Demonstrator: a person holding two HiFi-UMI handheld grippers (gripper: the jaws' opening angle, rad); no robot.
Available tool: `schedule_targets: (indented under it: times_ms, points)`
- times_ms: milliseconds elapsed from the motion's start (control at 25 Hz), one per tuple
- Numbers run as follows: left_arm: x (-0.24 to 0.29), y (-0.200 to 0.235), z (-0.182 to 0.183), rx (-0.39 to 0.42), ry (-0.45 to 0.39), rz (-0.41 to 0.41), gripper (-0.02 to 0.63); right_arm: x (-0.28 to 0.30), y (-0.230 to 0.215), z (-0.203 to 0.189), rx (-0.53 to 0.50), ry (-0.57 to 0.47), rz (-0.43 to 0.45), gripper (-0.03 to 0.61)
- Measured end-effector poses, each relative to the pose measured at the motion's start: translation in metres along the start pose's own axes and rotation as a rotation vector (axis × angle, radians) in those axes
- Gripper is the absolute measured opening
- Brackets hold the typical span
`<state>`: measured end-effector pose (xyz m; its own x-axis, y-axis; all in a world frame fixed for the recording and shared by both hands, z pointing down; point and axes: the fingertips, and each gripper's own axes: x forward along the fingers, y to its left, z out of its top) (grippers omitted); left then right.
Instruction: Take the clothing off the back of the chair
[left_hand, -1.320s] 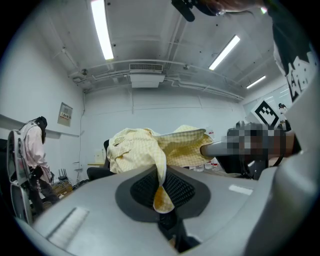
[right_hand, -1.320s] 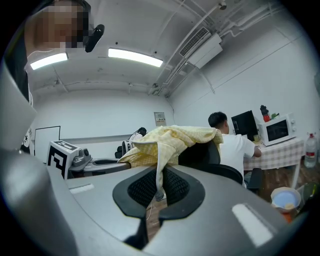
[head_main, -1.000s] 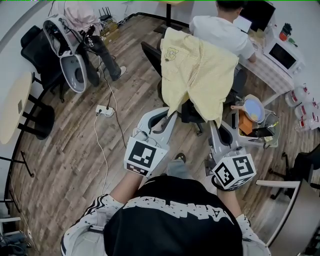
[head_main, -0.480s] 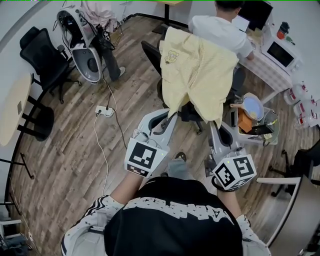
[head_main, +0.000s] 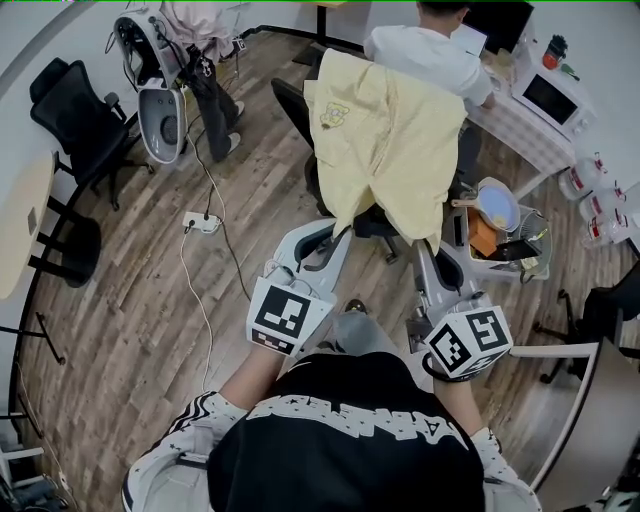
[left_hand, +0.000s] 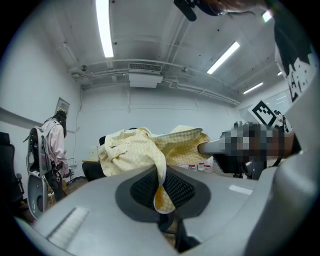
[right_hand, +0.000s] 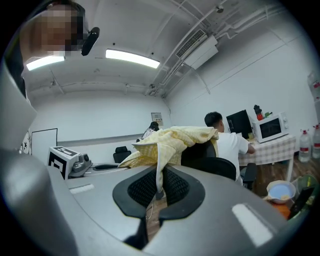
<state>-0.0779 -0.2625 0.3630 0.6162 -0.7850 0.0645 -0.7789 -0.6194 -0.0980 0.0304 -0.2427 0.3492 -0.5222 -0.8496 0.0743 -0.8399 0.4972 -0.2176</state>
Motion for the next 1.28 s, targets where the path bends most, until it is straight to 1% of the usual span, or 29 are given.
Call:
schedule_targets:
  times_ms: [360, 520, 720, 1280]
  points:
    - [-0.008, -0.008, -0.001, -0.004, 0.01, 0.027, 0.023, -0.007, 0.002, -0.005, 0.019, 0.012, 0.037, 0.017]
    - [-0.013, -0.01, 0.004, -0.002, 0.021, 0.058, 0.023, -0.008, 0.001, -0.006, 0.041, 0.025, 0.07, 0.017]
    - [-0.016, -0.021, 0.009, -0.022, 0.015, 0.082, 0.023, -0.02, -0.002, -0.001, 0.04, 0.021, 0.082, 0.017]
    - [-0.033, -0.062, 0.006, -0.016, 0.057, 0.078, 0.023, -0.055, 0.003, -0.01, 0.062, 0.044, 0.117, 0.017]
